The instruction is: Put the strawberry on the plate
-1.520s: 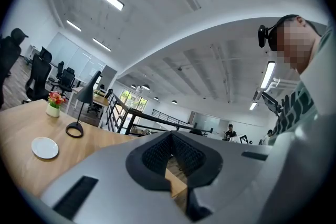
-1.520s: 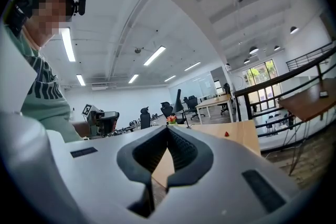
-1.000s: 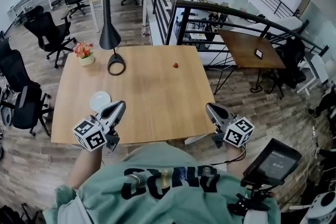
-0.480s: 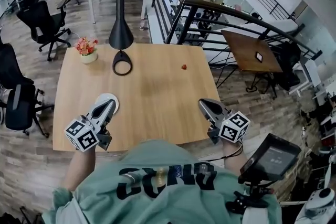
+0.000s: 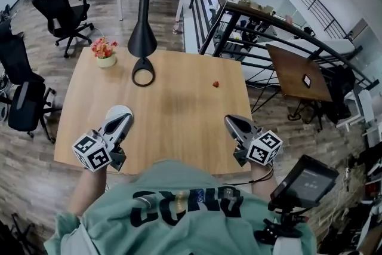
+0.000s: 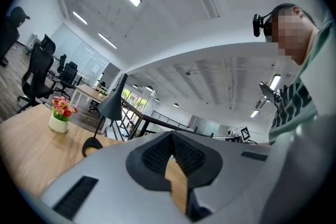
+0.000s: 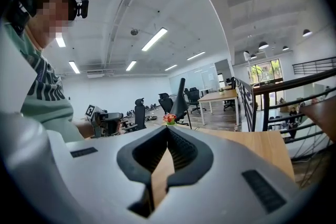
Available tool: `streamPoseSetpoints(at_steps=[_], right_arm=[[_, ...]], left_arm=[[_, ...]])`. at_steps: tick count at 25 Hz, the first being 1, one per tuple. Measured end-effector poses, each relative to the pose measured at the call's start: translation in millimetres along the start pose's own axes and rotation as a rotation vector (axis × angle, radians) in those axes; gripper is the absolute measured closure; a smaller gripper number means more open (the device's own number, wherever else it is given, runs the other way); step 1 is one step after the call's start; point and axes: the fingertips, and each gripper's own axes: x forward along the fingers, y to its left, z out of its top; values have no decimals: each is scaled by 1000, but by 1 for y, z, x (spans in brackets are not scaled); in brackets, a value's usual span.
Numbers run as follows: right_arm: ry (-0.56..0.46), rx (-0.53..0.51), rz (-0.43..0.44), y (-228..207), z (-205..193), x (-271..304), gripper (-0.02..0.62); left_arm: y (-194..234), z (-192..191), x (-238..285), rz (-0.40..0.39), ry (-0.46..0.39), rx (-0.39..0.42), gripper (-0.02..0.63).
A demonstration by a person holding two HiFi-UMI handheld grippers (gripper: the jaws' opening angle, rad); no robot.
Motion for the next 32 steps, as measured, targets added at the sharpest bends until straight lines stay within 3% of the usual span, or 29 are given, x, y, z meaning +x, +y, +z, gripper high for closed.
streamPoseSetpoints(at_steps=[5,10,14,18,24,28,32], right_arm=[[-22,15,117,-64,8,3,589],[-71,20,219,-128,27,-19,589],[-76,82,241,-168,5,-35,589],[-88,132,245,-186,-7,-32,589],[-75,117,197,-176,-11,-17,589],[-84,114,88,-151,-14,1,589],[-48,128,71,-118,-23,37,589]], left_arm=[[-22,-1,40,128,-37,10,604],[-74,-8,101,181,-49,23,604],[-102,-25,130,219,-3,27,604],[-102,-25,140,251,22,36,604],[-79,-24,144,175,35,14,604],[-40,-25,121,71,49,-32,604],[1,-3,107,37,43,-28,604]])
